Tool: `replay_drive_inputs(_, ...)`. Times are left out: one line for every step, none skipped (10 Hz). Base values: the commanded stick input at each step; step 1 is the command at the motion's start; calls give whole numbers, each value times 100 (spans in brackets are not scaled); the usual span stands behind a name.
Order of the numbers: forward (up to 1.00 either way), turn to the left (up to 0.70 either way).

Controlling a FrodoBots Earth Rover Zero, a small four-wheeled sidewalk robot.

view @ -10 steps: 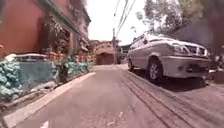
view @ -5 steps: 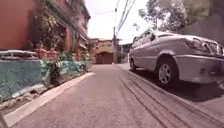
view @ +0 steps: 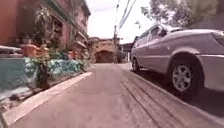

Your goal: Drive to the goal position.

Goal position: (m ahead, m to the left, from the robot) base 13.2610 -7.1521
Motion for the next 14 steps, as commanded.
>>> replay_drive_inputs(100, 0)
replay_drive_inputs(100, 0)
replay_drive_inputs(100, 0)
replay_drive_inputs(100, 0)
replay_drive_inputs(100, 0)
replay_drive_inputs(100, 0)
replay_drive_inputs(100, -10)
replay_drive_inputs(100, -27)
replay_drive_inputs(100, -26)
replay_drive_inputs(100, -4)
replay_drive_inputs(100, 0)
replay_drive_inputs(100, 0)
replay_drive_inputs(100, 0)
replay_drive_inputs(100, 0)
